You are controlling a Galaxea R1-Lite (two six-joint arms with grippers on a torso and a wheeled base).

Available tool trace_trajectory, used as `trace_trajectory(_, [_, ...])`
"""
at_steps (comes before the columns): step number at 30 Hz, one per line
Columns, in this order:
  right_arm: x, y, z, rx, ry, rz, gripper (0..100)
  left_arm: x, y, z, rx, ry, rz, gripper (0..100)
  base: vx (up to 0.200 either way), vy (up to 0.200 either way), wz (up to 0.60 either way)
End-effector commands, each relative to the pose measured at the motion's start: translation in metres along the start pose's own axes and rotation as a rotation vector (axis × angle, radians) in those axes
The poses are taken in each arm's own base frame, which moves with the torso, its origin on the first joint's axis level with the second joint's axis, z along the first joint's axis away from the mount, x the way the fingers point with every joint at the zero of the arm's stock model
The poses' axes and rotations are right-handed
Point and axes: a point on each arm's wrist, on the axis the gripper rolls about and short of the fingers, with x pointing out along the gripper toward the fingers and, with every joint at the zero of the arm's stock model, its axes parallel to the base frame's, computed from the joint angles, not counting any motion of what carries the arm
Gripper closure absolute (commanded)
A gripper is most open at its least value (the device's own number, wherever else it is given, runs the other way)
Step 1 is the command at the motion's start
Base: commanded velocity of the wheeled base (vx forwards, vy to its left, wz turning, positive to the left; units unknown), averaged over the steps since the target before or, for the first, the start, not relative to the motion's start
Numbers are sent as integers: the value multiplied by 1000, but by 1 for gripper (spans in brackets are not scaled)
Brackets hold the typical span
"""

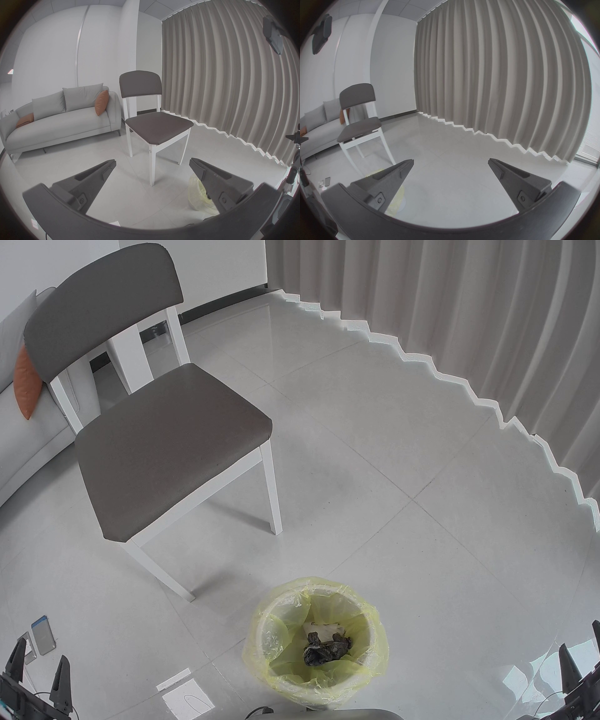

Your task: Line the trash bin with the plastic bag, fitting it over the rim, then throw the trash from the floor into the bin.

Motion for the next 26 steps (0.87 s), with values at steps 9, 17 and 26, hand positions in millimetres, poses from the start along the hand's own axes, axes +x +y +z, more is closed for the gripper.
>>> trace_trajectory(9, [0,0,1,-18,-26,11,0,1,0,-5,12,6,-5,0,0,0,0])
trace_trajectory(17, [1,-2,-6,-44,5,-56,0,1,0,-4,16,6,-8,0,0,0,0])
trace_trajectory(26, [1,-2,-6,-59,5,-58,0,1,0,-5,18,7,-8,0,0,0,0])
